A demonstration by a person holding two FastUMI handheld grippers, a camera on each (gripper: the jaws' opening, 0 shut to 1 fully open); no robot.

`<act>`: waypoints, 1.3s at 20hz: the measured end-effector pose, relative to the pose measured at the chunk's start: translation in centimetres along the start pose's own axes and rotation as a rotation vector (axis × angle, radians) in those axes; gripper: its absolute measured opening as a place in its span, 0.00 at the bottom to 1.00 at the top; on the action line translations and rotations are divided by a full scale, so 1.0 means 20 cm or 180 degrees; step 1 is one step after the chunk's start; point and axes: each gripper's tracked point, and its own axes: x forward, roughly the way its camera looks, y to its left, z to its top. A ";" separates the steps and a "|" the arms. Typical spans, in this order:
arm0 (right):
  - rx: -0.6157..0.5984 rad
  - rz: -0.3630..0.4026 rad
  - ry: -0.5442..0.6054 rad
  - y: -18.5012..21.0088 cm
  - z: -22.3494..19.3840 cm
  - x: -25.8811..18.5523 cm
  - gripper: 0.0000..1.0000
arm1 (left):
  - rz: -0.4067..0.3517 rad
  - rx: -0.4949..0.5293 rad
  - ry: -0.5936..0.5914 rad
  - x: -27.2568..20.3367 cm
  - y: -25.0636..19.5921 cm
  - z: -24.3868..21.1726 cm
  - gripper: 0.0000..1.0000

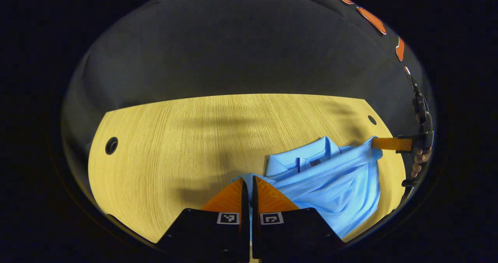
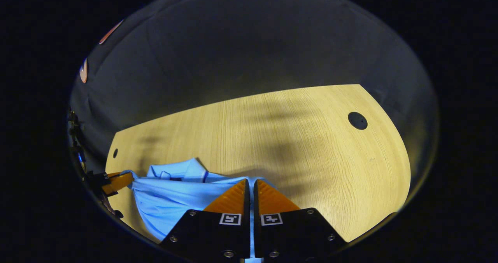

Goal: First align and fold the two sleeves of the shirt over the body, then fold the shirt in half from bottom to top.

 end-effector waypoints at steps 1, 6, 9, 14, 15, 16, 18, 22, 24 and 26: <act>-0.0017 0.0015 0.0007 -0.01 0.00 -0.01 0.04 | -0.0014 -0.0075 0.0018 0.00 0.01 -0.02 0.06; -0.0027 -0.0114 -0.0177 -0.06 0.09 -0.12 0.12 | 0.0139 -0.0147 -0.0087 -0.09 0.05 0.03 0.06; 0.0032 -0.0107 -0.0407 -0.08 0.17 -0.28 0.30 | 0.0256 -0.0084 -0.0040 -0.20 0.04 0.02 0.29; 0.0007 0.0029 -0.0823 -0.06 0.22 -0.63 0.61 | 0.0281 -0.0209 -0.0294 -0.46 -0.04 0.09 0.94; -0.0010 0.0093 -0.0934 -0.05 0.24 -0.70 0.64 | 0.0305 -0.0197 -0.0371 -0.56 -0.05 0.12 0.94; -0.0042 0.0121 -0.1054 -0.04 0.25 -0.78 0.65 | 0.0312 -0.0178 -0.0446 -0.64 -0.07 0.14 0.95; -0.0146 0.0112 -0.1263 -0.05 0.25 -0.96 0.64 | 0.0359 -0.0107 -0.0622 -0.83 -0.12 0.15 0.96; -0.0302 0.0135 -0.1533 -0.04 0.20 -1.29 0.73 | 0.0473 0.0024 -0.1031 -1.18 -0.22 0.15 0.97; -0.0363 0.0184 -0.1659 -0.04 0.15 -1.44 0.78 | 0.0484 0.0079 -0.1233 -1.35 -0.29 0.16 0.98; -0.0455 0.0200 -0.1817 -0.04 0.12 -1.60 0.82 | 0.0537 0.0182 -0.1430 -1.53 -0.39 0.15 0.97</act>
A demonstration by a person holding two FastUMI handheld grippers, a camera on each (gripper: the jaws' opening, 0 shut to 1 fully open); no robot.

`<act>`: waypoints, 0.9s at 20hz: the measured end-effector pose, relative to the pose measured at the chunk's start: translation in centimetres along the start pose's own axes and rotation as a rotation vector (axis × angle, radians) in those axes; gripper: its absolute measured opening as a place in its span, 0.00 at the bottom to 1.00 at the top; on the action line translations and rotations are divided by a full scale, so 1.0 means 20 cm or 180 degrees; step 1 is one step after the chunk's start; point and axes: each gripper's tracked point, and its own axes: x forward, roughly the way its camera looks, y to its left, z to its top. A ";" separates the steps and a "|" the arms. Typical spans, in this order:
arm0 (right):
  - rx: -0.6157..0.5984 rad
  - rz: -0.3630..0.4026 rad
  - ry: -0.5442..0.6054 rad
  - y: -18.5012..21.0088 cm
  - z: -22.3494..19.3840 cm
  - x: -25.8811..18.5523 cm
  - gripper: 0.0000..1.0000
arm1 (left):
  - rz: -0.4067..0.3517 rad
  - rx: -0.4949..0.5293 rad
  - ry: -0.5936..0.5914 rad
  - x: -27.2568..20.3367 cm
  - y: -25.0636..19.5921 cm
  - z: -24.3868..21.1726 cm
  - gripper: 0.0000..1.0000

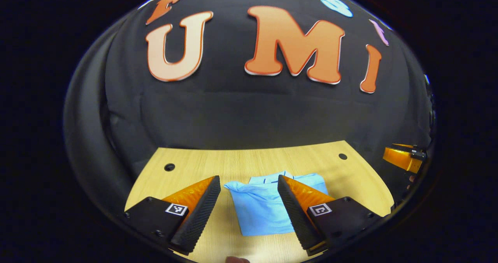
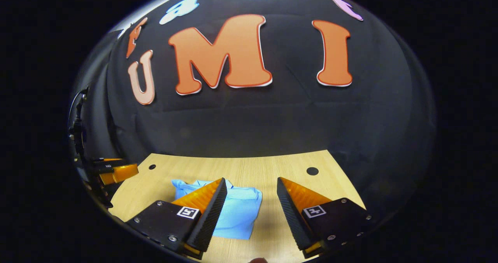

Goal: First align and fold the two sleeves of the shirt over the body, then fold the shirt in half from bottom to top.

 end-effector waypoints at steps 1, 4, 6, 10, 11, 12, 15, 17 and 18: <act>-0.0042 0.0027 -0.0088 0.01 0.03 -0.08 0.84 | 0.0041 0.0049 -0.0088 -0.09 -0.02 0.02 0.98; -0.0154 0.0083 -0.0307 0.03 0.07 -0.30 0.87 | 0.0118 0.0160 -0.0367 -0.38 -0.07 0.08 0.97; -0.0219 0.0131 -0.0420 0.06 0.09 -0.43 0.87 | 0.0153 0.0197 -0.0571 -0.57 -0.11 0.10 0.97; -0.0342 0.0193 -0.0663 0.11 0.13 -0.71 0.87 | 0.0156 0.0147 -0.0909 -0.92 -0.15 0.12 0.97; -0.0364 0.0201 -0.0724 0.12 0.14 -0.78 0.87 | 0.0158 0.0139 -0.0978 -1.00 -0.15 0.13 0.97; -0.0388 0.0218 -0.0777 0.14 0.14 -0.83 0.87 | 0.0161 0.0134 -0.1051 -1.09 -0.15 0.13 0.97; -0.0436 0.0246 -0.0923 0.17 0.13 -1.00 0.88 | 0.0124 0.0077 -0.1256 -1.31 -0.18 0.10 0.97; -0.0453 0.0266 -0.0979 0.20 0.11 -1.09 0.89 | 0.0106 0.0085 -0.1343 -1.42 -0.20 0.07 0.97; -0.0461 0.0256 -0.0987 0.20 0.09 -1.12 0.89 | 0.0132 0.0112 -0.1385 -1.46 -0.20 0.05 0.97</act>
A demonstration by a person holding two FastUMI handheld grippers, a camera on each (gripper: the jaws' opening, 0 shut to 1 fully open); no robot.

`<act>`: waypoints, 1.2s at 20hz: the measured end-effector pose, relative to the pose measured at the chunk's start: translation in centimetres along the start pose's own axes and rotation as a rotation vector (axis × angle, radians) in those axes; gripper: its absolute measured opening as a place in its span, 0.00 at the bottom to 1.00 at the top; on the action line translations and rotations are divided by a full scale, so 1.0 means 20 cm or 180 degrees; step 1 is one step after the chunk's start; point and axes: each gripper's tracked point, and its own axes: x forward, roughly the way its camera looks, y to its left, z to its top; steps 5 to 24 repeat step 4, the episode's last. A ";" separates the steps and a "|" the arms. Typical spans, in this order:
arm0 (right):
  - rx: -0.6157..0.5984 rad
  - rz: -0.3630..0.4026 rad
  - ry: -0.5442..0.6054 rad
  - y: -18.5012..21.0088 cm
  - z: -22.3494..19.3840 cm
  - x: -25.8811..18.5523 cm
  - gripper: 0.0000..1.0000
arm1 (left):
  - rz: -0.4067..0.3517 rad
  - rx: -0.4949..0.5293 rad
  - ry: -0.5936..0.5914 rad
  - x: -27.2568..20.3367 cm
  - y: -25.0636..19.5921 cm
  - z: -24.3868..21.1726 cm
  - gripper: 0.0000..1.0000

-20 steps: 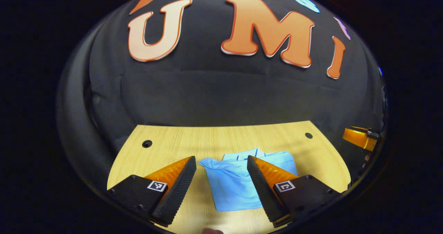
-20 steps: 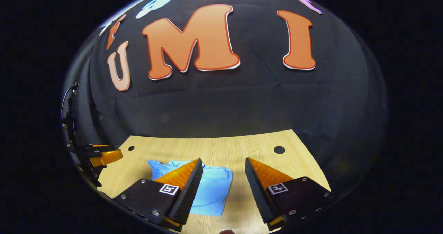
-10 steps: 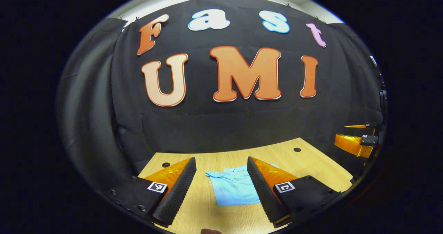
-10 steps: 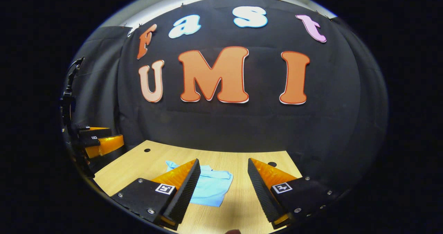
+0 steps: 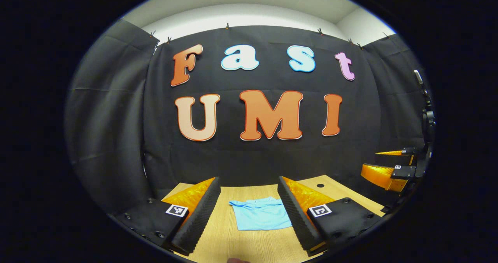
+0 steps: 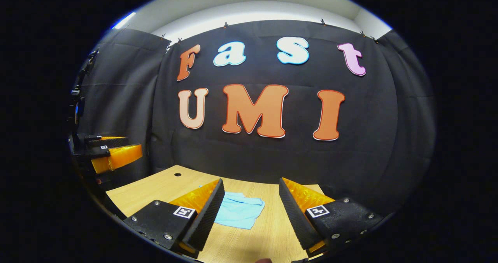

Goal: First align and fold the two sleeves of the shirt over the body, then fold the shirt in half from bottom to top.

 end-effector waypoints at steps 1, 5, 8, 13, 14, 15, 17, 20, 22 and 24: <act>-0.0015 -0.0017 -0.0003 0.00 -0.01 -0.02 0.89 | 0.0019 0.0024 -0.0047 -0.03 0.00 0.00 0.96; 0.0020 -0.0038 0.0057 0.01 -0.05 -0.08 0.93 | -0.0039 0.0036 -0.0083 -0.12 -0.03 -0.03 0.96; 0.0020 -0.0038 0.0057 0.01 -0.05 -0.08 0.93 | -0.0039 0.0036 -0.0083 -0.12 -0.03 -0.03 0.96; 0.0020 -0.0038 0.0057 0.01 -0.05 -0.08 0.93 | -0.0039 0.0036 -0.0083 -0.12 -0.03 -0.03 0.96; 0.0020 -0.0038 0.0057 0.01 -0.05 -0.08 0.93 | -0.0039 0.0036 -0.0083 -0.12 -0.03 -0.03 0.96; 0.0020 -0.0038 0.0057 0.01 -0.05 -0.08 0.93 | -0.0039 0.0036 -0.0083 -0.12 -0.03 -0.03 0.96; 0.0020 -0.0038 0.0057 0.01 -0.05 -0.08 0.93 | -0.0039 0.0036 -0.0083 -0.12 -0.03 -0.03 0.96; 0.0020 -0.0038 0.0057 0.01 -0.05 -0.08 0.93 | -0.0039 0.0036 -0.0083 -0.12 -0.03 -0.03 0.96; 0.0020 -0.0038 0.0057 0.01 -0.05 -0.08 0.93 | -0.0039 0.0036 -0.0083 -0.12 -0.03 -0.03 0.96; 0.0020 -0.0038 0.0057 0.01 -0.05 -0.08 0.93 | -0.0039 0.0036 -0.0083 -0.12 -0.03 -0.03 0.96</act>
